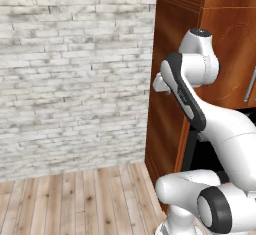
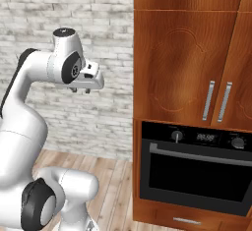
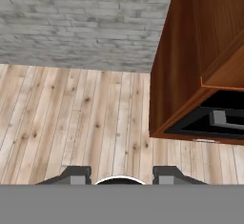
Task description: Take the fish from the oven and place it on the plate on the counter.
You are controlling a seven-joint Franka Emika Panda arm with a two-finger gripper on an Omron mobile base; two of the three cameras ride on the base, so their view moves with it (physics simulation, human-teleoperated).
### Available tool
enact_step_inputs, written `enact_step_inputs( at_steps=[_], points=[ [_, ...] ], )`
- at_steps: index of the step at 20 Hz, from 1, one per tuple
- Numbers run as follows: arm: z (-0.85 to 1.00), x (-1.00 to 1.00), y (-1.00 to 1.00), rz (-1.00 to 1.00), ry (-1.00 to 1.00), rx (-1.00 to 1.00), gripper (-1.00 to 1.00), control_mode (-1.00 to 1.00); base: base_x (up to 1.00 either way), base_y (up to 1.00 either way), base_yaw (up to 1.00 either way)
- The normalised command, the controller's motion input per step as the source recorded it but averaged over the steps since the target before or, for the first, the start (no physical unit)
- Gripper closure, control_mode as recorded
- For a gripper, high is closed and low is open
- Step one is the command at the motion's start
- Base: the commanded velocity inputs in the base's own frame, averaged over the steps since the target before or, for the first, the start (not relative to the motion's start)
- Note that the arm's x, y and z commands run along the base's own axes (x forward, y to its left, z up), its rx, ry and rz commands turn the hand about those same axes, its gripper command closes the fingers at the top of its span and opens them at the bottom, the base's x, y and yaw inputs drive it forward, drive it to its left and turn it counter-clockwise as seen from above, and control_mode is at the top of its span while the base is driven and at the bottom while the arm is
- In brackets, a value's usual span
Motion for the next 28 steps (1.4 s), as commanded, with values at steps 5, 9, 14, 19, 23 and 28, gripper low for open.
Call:
enact_step_inputs(
  at_steps=[5,9,14,19,23,28],
  points=[
    [0.0,0.0,0.0,0.0,0.03,0.0,-1.0,-1.0,0.0,0.0,0.0],
    [0.0,-0.01,-0.02,0.0,0.0,0.06,-1.0,-1.0,0.0,0.0,0.0],
    [-0.3,-0.21,-0.64,-0.19,-0.06,0.14,-1.0,-1.0,0.0,0.0,0.0],
    [-0.4,-0.03,-0.97,-0.4,-0.08,0.24,-1.0,-1.0,0.0,0.0,0.0],
    [-0.52,0.0,-1.0,-0.36,-0.16,0.34,-1.0,-1.0,0.0,0.0,0.0],
    [-0.48,0.01,-1.0,-0.36,-0.17,0.37,-1.0,-1.0,0.0,0.0,0.0]
  ],
)
